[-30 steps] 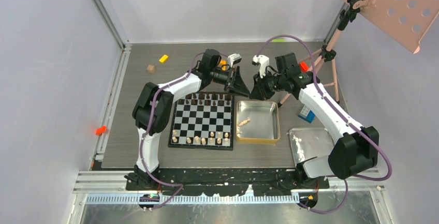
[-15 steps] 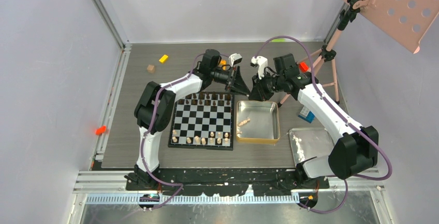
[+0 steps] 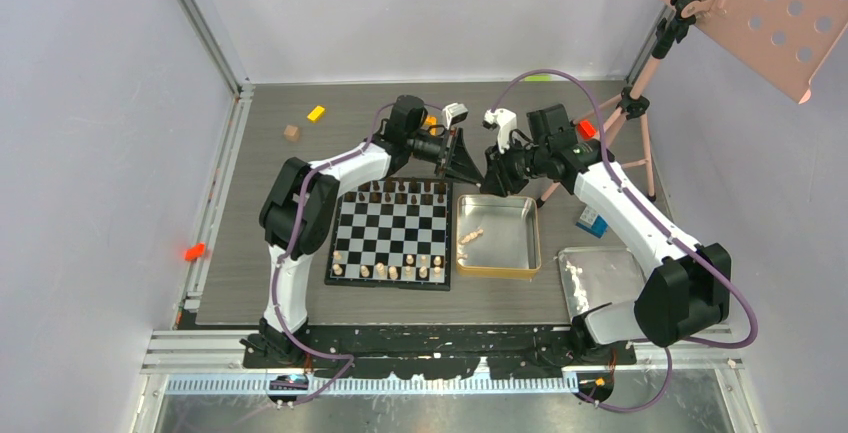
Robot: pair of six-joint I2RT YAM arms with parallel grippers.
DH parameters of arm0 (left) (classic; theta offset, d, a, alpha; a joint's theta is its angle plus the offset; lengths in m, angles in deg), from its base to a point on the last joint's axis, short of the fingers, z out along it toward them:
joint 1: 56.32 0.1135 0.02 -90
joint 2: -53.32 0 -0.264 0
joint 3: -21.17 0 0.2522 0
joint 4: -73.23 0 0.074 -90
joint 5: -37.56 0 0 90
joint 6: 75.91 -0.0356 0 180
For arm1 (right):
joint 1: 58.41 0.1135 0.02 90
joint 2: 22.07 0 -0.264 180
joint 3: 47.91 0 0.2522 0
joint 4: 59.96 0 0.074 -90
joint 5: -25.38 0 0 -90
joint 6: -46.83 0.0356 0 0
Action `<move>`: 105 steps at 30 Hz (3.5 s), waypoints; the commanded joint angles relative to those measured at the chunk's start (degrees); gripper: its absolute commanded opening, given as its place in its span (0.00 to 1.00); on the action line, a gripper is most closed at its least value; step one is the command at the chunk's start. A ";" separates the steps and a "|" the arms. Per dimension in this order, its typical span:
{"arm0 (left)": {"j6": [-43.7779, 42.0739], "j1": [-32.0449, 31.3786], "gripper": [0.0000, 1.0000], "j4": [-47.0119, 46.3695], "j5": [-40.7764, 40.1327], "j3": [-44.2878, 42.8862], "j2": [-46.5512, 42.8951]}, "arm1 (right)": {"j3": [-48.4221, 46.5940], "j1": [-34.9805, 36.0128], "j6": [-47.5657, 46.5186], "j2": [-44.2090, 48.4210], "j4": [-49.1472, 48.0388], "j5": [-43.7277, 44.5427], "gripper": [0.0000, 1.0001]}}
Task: Set up the chess pieces on the board
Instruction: Place the chess piece on the chessboard.
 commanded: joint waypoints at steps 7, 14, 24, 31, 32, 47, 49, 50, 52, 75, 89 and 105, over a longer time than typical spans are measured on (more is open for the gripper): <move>-3.30 0.60 0.00 -0.01 -0.53 0.88 -2.89 | -0.93 -1.65 3.64 2.50 -3.47 -1.30 0.56; 5.76 1.04 0.00 -12.73 -2.37 4.26 -3.29 | 0.80 -8.55 10.98 2.89 -4.86 -12.00 0.57; 20.37 1.44 0.00 -35.38 -5.86 8.92 -2.11 | 10.17 -15.01 30.17 -2.81 -22.47 -30.57 0.56; 24.73 1.44 0.00 -41.79 -6.57 9.24 -0.93 | 10.96 -15.59 38.18 -8.28 -29.89 -36.47 0.55; 24.70 1.44 0.00 -41.84 -6.56 9.32 -0.87 | 11.12 -15.70 38.92 -9.02 -31.87 -37.36 0.55; 25.09 1.44 0.00 -43.08 -6.41 9.78 0.61 | 11.21 -16.90 45.84 -8.10 -40.02 -40.71 0.46; 25.09 1.44 0.00 -43.08 -6.44 9.65 0.77 | 11.19 -17.06 46.30 -8.00 -40.39 -40.90 0.44; 25.18 1.44 0.00 -43.14 -6.40 9.50 0.93 | 11.20 -17.07 46.42 -8.05 -40.52 -40.95 0.43; 25.34 1.44 0.00 -43.29 -6.31 9.43 1.17 | 11.21 -17.09 46.79 -8.20 -40.92 -41.24 0.39; 24.80 1.98 0.00 -44.18 -6.33 10.23 1.49 | 10.32 -17.86 46.04 -8.96 -39.55 -42.63 0.10; 8.33 9.77 0.52 -25.56 -4.20 12.05 -6.82 | -3.77 -16.73 7.13 -9.14 8.33 -32.95 0.01; -52.98 35.81 0.61 51.81 -18.75 6.07 -27.34 | -26.68 16.08 -5.86 -21.05 26.65 10.71 0.01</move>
